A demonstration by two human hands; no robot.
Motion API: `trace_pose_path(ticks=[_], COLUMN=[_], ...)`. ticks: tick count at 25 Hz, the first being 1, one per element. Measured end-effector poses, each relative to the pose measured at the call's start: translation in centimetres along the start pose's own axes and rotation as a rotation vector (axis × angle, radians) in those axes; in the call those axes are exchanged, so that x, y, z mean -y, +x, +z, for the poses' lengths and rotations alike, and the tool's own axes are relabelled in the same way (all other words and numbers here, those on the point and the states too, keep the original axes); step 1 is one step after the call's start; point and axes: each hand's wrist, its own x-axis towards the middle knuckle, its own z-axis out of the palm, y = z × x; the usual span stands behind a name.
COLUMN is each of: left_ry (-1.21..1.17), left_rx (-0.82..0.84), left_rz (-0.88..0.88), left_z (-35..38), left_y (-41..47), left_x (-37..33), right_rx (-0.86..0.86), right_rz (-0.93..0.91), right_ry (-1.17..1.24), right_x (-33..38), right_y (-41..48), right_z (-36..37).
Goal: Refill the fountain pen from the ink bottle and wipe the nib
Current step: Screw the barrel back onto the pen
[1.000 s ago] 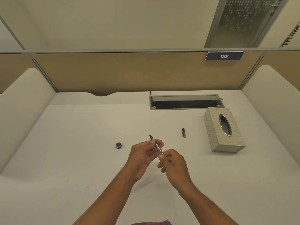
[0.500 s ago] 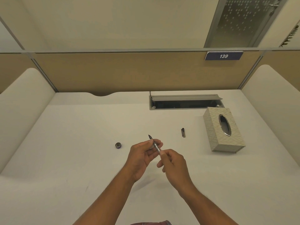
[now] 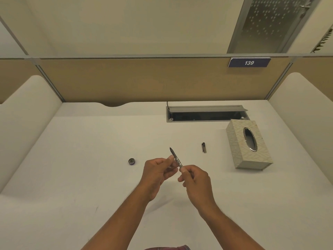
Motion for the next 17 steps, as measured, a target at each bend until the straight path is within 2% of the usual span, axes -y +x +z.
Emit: trace_pose_path(ticks=[6, 17], left_ry=[-0.105, -0.057], left_rx=[0.07, 0.021], left_rz=[-0.005, 0.002], left_z=[0.09, 0.82], left_y=[-0.35, -0.06], left_x=[0.21, 1.05], right_rx=[0.016, 0.016], right_rz=[0.011, -0.001], right_ry=[0.038, 0.047], right_x=[0.02, -0.56], right_y=[0.06, 0.16], right_z=[0.02, -0.21])
